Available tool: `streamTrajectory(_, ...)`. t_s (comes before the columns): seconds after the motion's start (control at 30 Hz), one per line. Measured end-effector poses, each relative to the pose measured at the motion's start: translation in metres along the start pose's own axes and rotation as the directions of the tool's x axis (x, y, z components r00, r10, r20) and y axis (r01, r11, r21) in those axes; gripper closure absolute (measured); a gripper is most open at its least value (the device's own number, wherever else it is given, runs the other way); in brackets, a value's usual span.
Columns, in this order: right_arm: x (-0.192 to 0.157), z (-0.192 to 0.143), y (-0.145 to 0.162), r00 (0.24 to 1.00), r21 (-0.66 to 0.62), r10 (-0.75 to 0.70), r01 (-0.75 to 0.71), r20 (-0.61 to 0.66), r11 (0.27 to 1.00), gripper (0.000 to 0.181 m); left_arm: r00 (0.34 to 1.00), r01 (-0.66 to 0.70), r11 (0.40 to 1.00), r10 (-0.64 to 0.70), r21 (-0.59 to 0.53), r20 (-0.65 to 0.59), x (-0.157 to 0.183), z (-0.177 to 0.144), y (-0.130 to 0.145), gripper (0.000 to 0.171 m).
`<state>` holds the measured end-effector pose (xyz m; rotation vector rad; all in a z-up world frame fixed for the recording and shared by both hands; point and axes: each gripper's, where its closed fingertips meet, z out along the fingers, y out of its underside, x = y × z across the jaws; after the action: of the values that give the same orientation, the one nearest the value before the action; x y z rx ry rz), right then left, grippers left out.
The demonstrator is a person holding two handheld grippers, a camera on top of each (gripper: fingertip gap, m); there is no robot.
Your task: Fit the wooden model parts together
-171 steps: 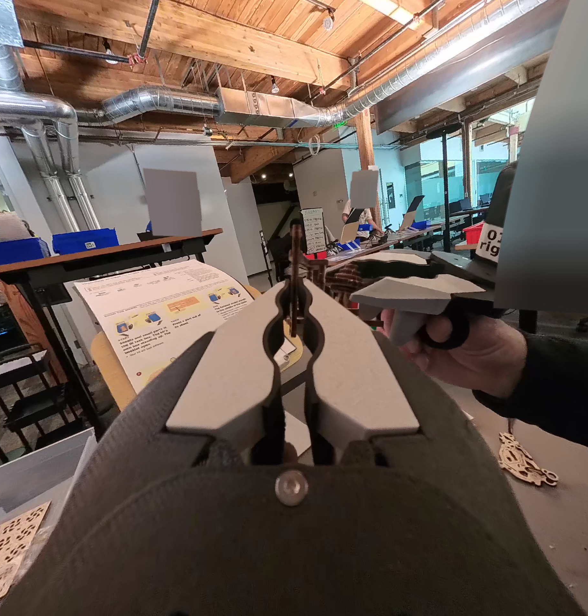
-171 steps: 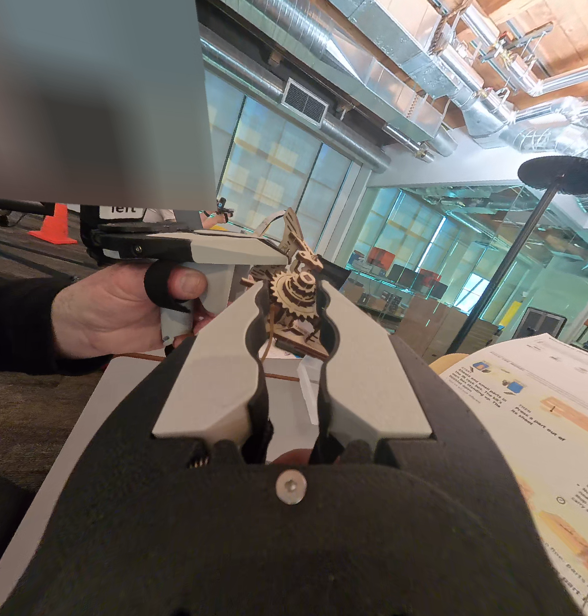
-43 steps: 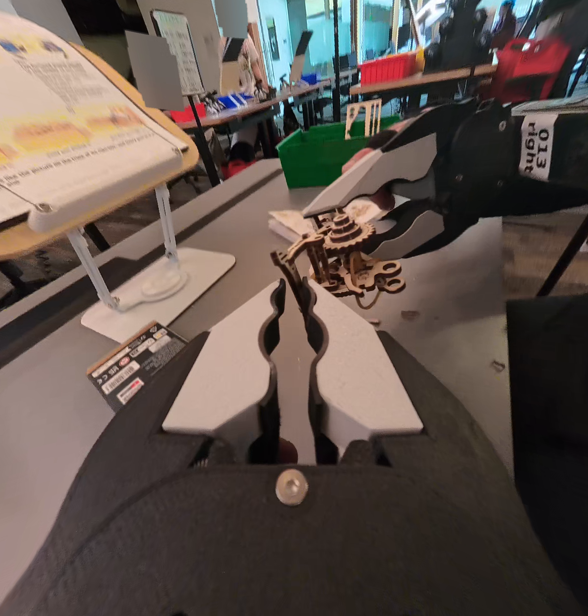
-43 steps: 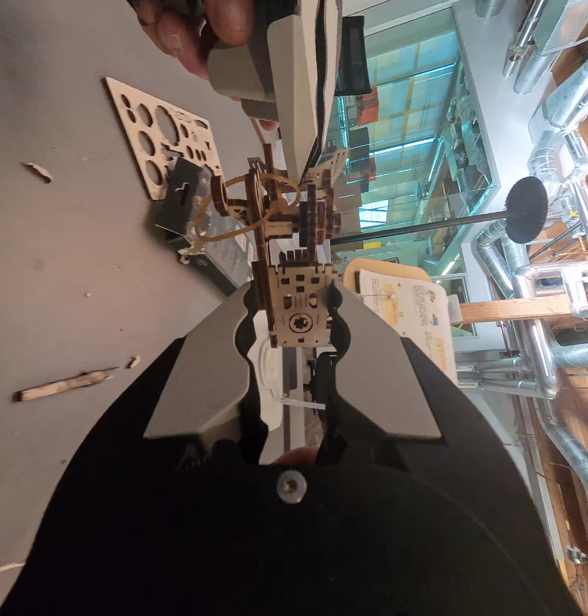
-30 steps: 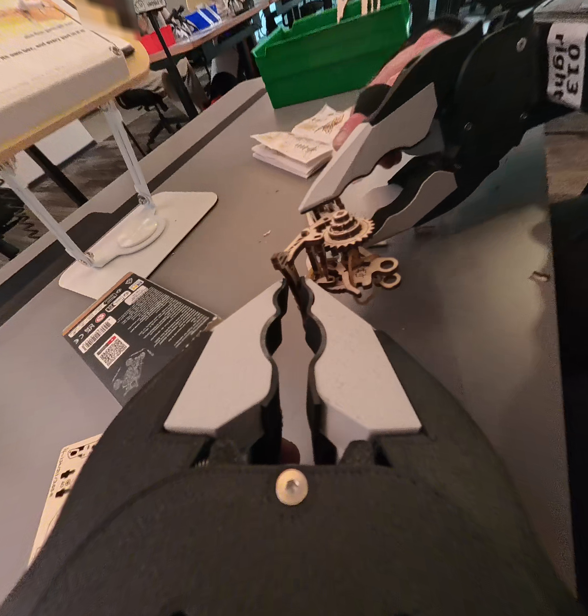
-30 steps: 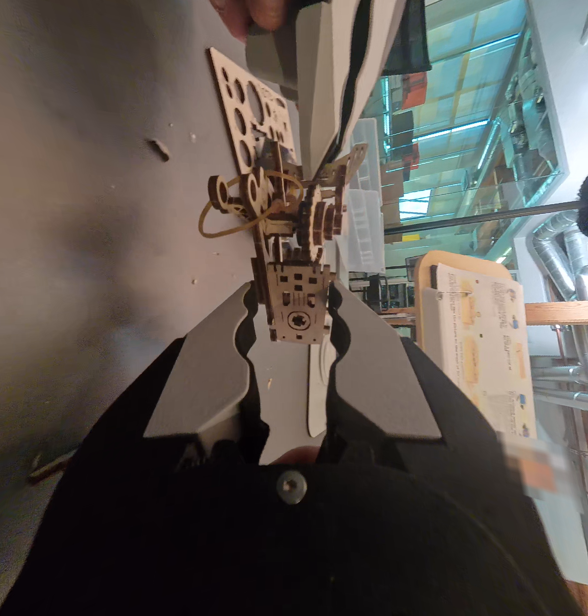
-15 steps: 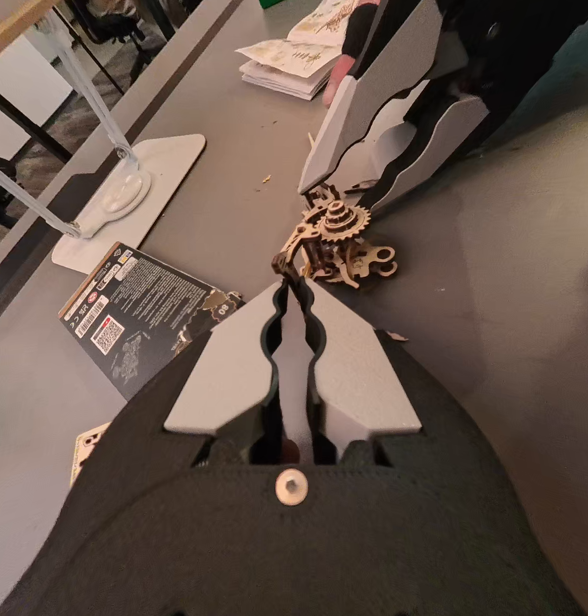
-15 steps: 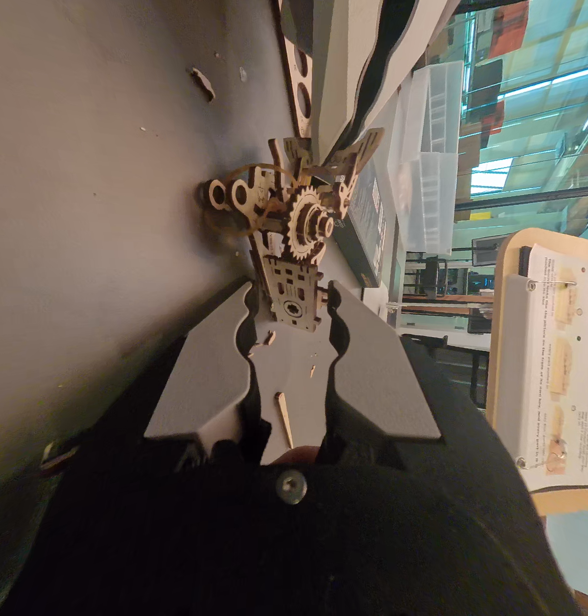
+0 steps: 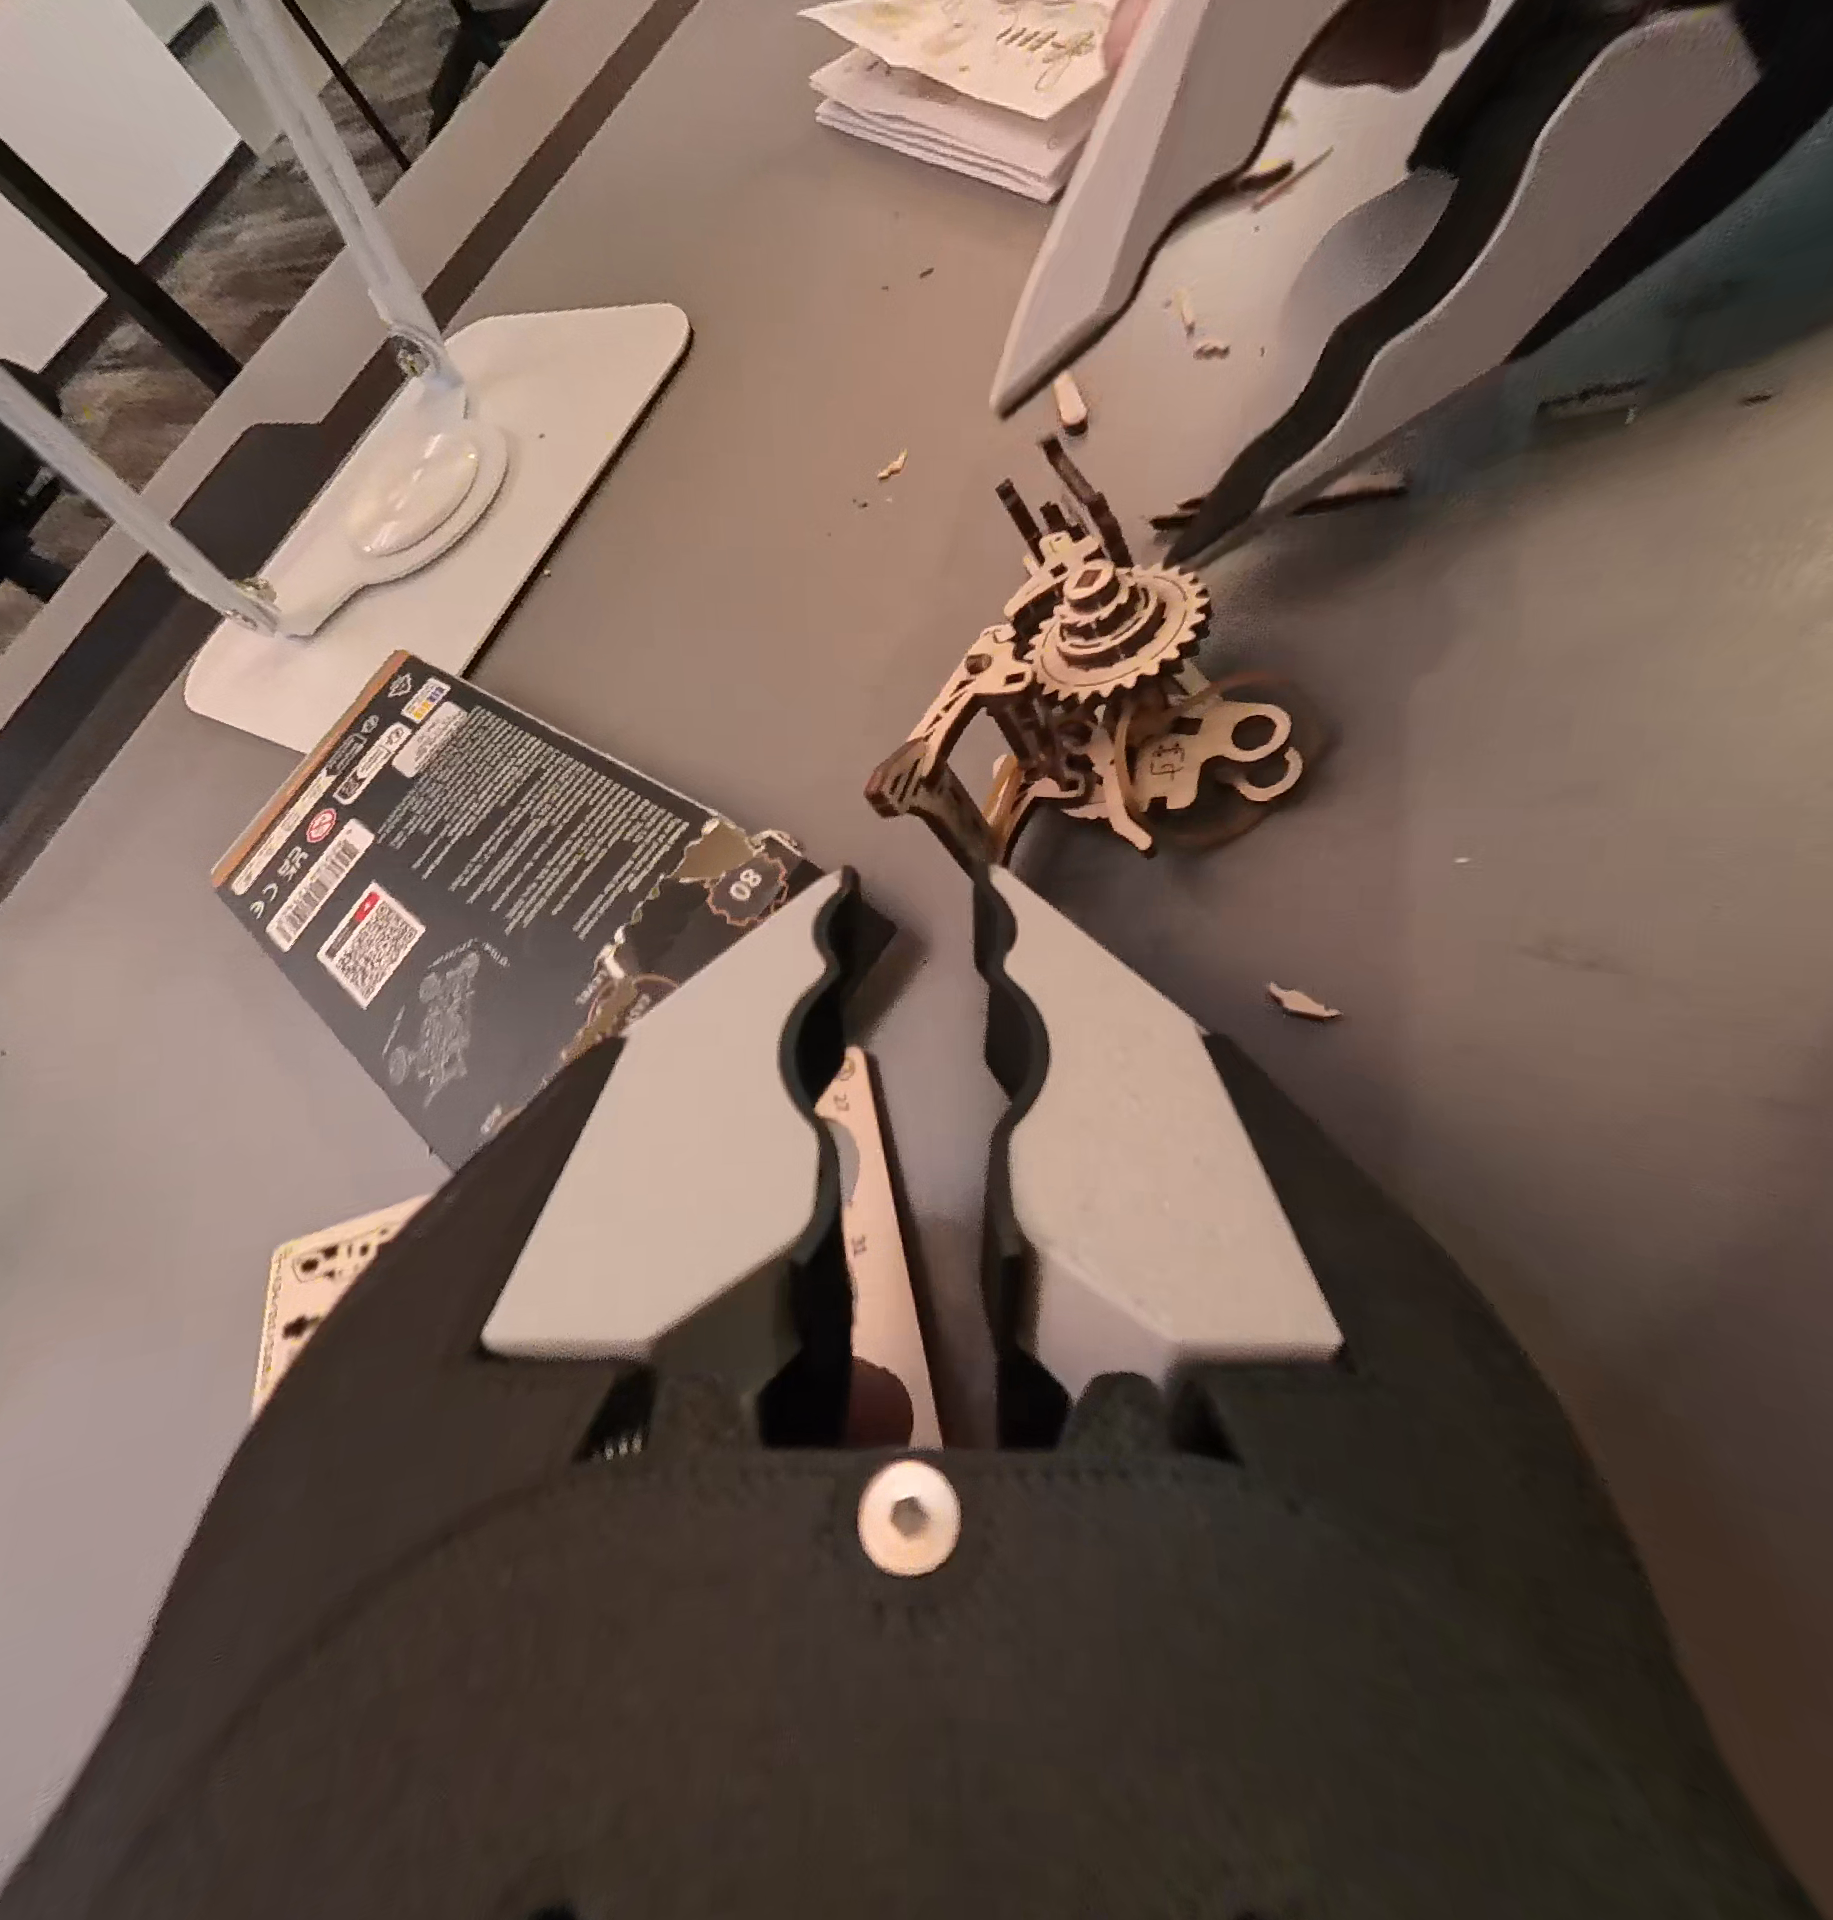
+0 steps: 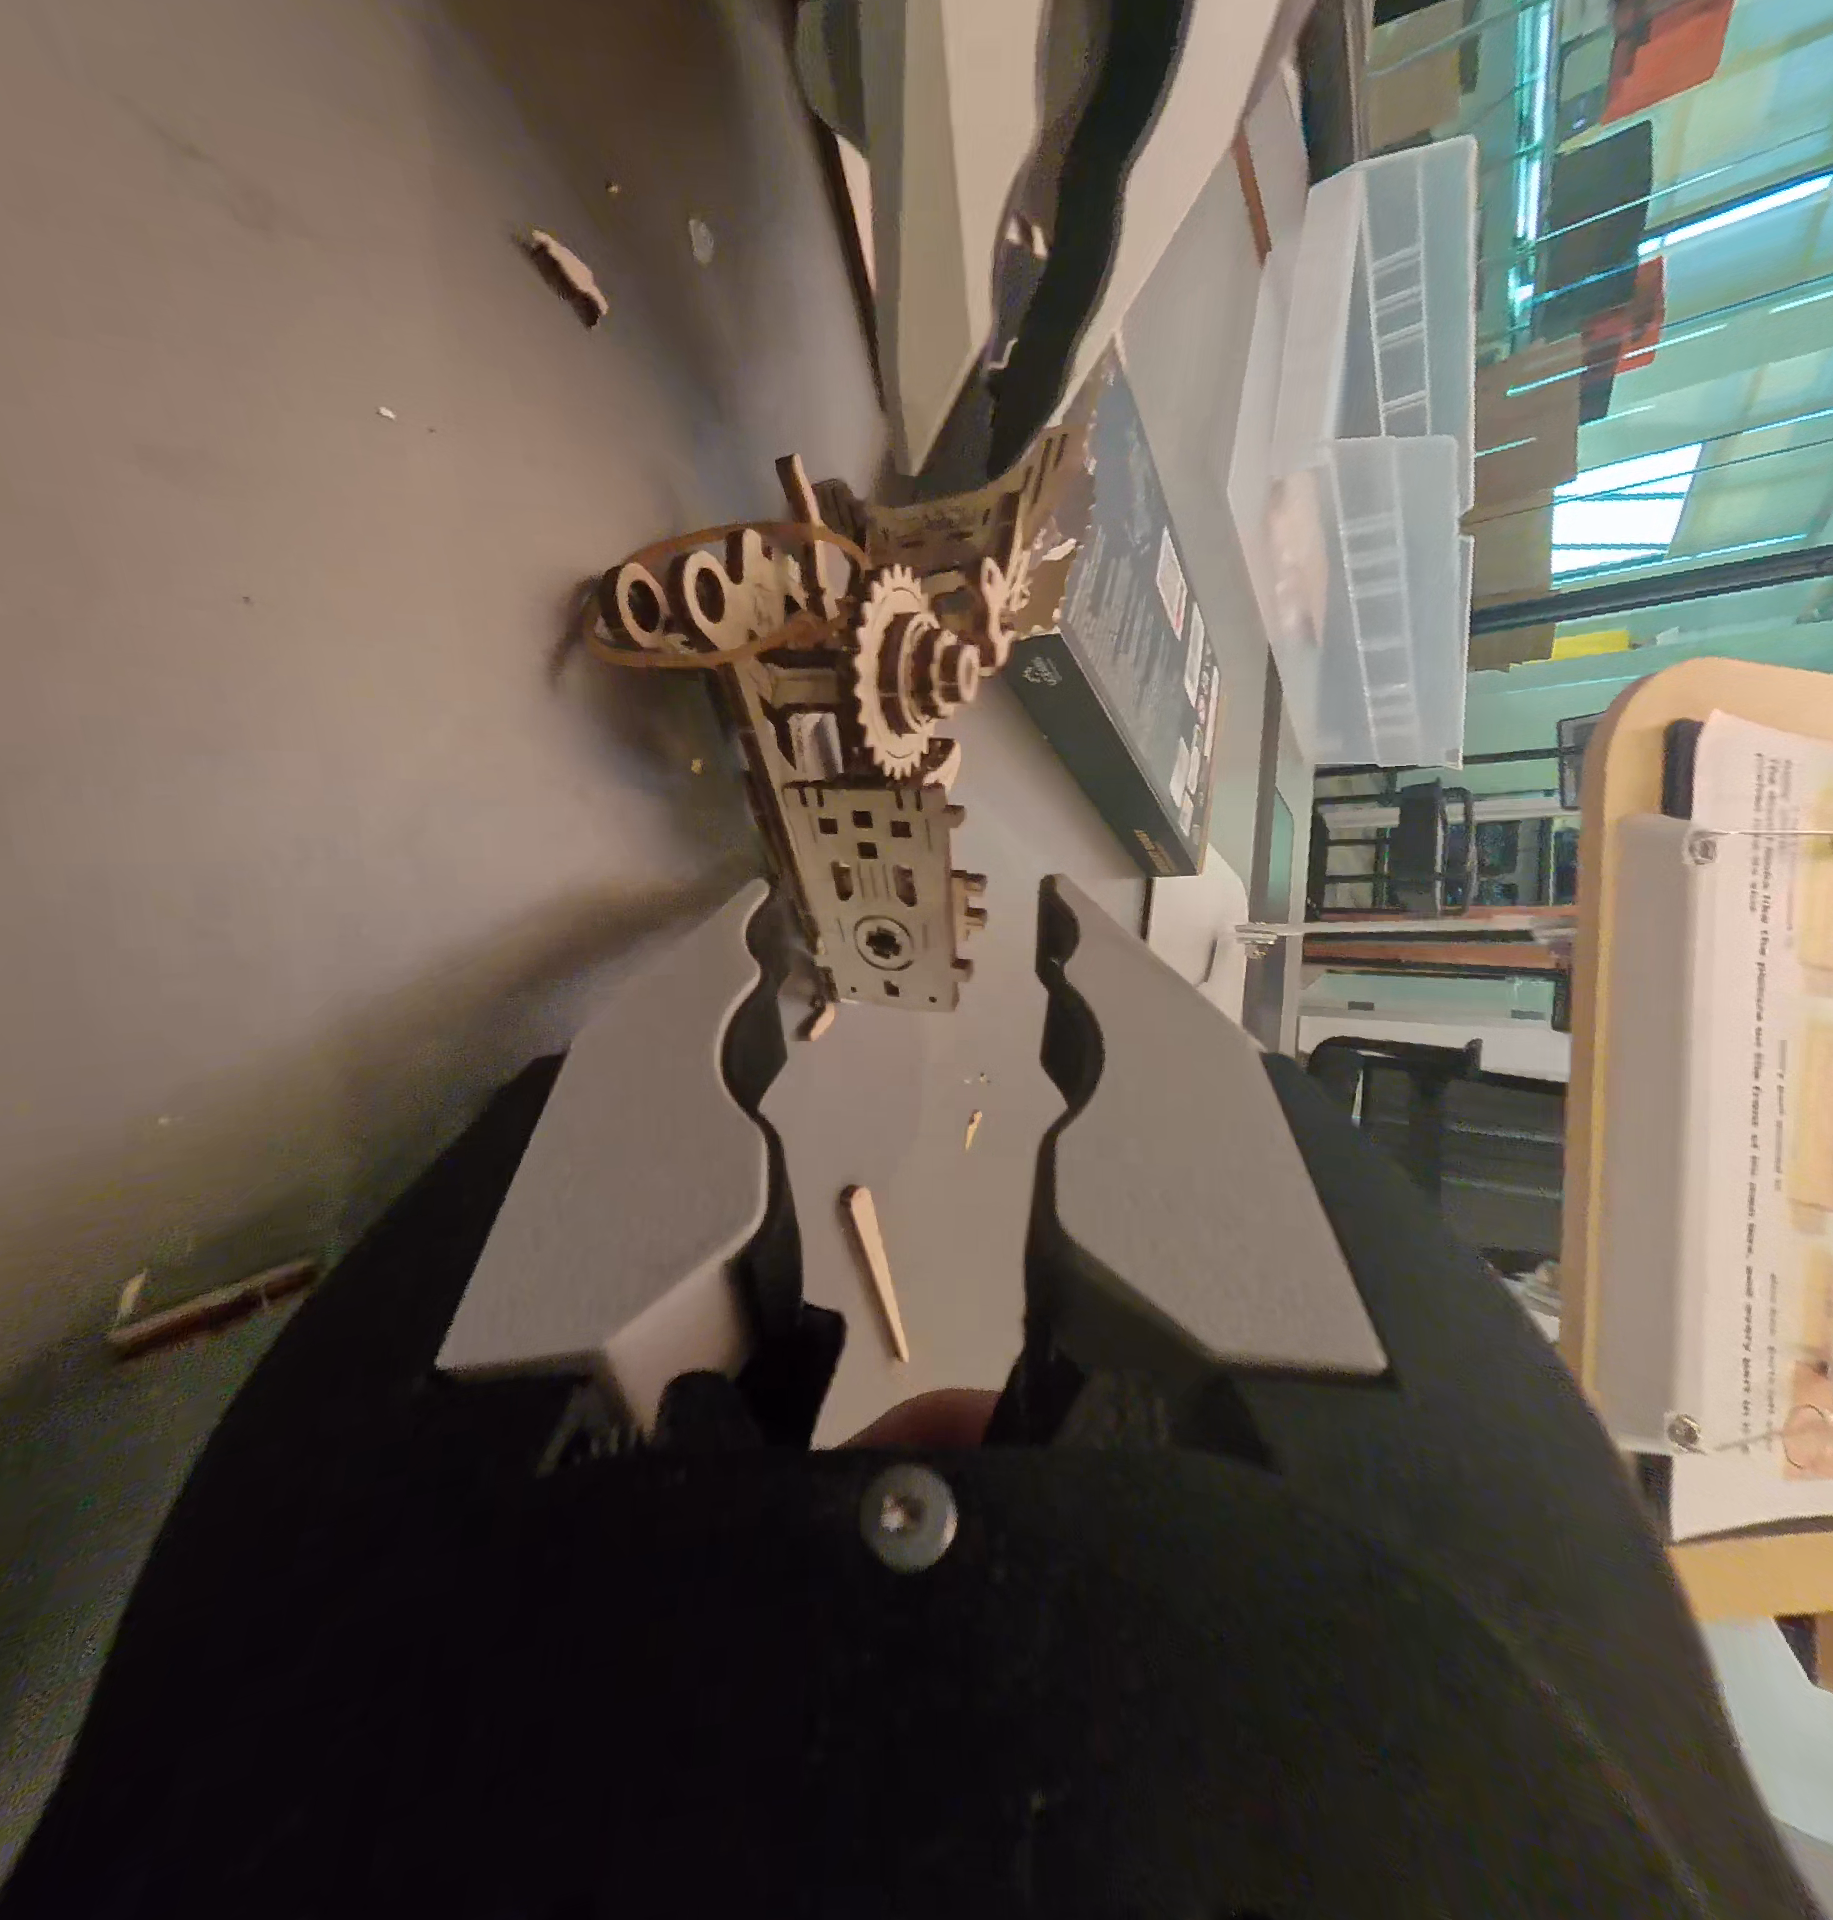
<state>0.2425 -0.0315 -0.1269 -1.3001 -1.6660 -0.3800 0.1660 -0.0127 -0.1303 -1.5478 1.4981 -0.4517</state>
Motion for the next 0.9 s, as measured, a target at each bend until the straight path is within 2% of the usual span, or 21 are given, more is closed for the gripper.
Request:
streamTrajectory(0.07, 0.006, -0.008, -0.002, 0.999, 0.014, 0.038, -0.038, -0.006, 0.999, 0.136, 1.000, 0.029, 1.000, -0.029, -0.005, 0.012, 0.000, -0.007, 0.000, 0.148)
streamTrajectory(0.17, 0.007, -0.021, -0.007, 0.996, 0.026, 0.084, -0.085, 0.018, 0.996, 0.144, 0.999, 0.043, 0.999, -0.044, -0.032, -0.032, 0.016, -0.020, 0.003, 0.146)
streamTrajectory(0.3, -0.012, -0.031, -0.020, 0.964, 0.029, 0.214, -0.221, 0.159, 0.975, 0.154, 0.998, 0.022, 0.998, -0.025, -0.057, -0.055, 0.032, -0.027, 0.004, 0.147)
streamTrajectory(0.47, -0.039, -0.024, -0.033, 0.791, -0.085, 0.504, -0.509, 0.346, 0.857, 0.164, 0.997, 0.044, 0.999, -0.046, -0.030, -0.059, 0.035, -0.015, -0.005, 0.148)
streamTrajectory(0.6, -0.047, -0.016, -0.038, 0.712, -0.159, 0.599, -0.586, 0.367, 0.794, 0.162, 0.998, -0.026, 0.998, 0.022, -0.061, -0.064, 0.038, -0.006, -0.004, 0.149)
streamTrajectory(0.77, -0.048, -0.004, -0.036, 0.593, -0.226, 0.728, -0.700, 0.344, 0.678, 0.158, 0.997, -0.014, 0.999, 0.010, -0.047, -0.078, 0.037, -0.003, -0.003, 0.153)
streamTrajectory(0.9, -0.045, 0.001, -0.039, 0.566, -0.231, 0.748, -0.721, 0.346, 0.653, 0.168, 0.997, -0.028, 0.999, 0.024, -0.043, -0.077, 0.038, 0.001, -0.001, 0.154)
